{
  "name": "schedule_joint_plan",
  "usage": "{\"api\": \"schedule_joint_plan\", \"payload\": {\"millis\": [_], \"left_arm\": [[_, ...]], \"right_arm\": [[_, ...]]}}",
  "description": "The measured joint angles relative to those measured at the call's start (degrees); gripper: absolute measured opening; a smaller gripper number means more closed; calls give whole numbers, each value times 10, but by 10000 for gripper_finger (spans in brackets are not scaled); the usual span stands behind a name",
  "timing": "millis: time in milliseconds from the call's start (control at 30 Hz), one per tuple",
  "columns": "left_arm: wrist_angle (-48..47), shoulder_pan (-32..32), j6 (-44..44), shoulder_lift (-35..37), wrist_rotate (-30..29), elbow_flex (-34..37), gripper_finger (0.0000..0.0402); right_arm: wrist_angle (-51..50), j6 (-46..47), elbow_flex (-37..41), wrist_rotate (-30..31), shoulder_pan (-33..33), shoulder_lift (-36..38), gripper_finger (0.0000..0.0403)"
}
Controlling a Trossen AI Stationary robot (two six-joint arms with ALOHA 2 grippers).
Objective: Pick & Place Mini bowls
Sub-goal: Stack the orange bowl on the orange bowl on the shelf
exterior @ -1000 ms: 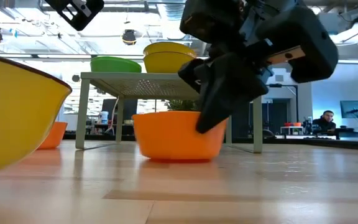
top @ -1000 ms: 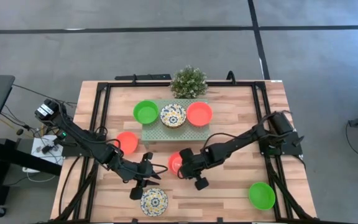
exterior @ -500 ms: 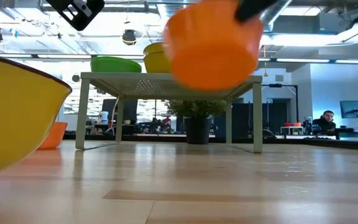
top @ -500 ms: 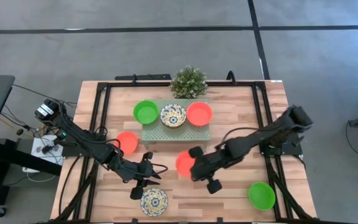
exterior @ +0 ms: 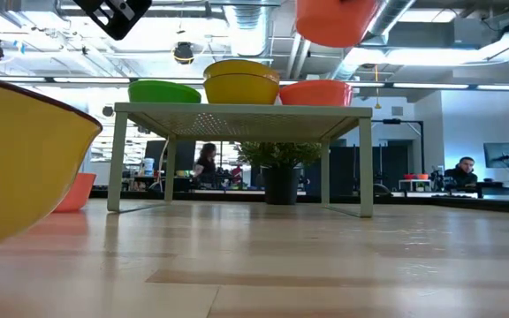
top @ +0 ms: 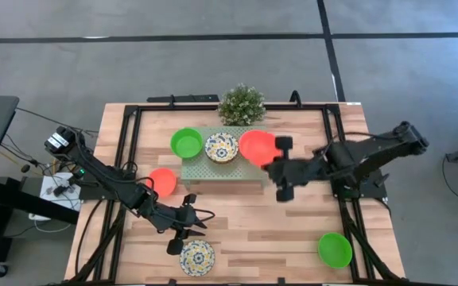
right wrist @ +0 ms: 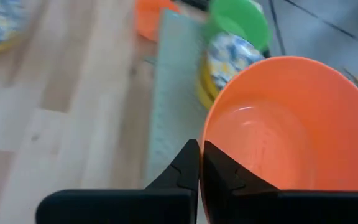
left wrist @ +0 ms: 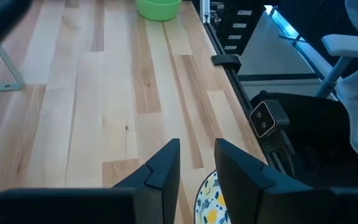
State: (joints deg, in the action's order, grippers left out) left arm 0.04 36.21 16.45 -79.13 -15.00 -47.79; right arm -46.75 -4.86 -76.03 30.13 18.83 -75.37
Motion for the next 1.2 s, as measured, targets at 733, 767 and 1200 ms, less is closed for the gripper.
{"api": "schedule_joint_plan", "payload": {"millis": [733, 767, 1200], "left_arm": [[12, 0, -1, 0, 0, 0, 101], [11, 0, -1, 0, 0, 0, 101], [12, 0, -2, 0, 0, 0, 101]], "right_arm": [[-21, -62, 15, -82, -159, -93, 3], [-21, -62, 15, -82, -159, -93, 3], [-47, -51, -21, -91, -155, -93, 5]]}}
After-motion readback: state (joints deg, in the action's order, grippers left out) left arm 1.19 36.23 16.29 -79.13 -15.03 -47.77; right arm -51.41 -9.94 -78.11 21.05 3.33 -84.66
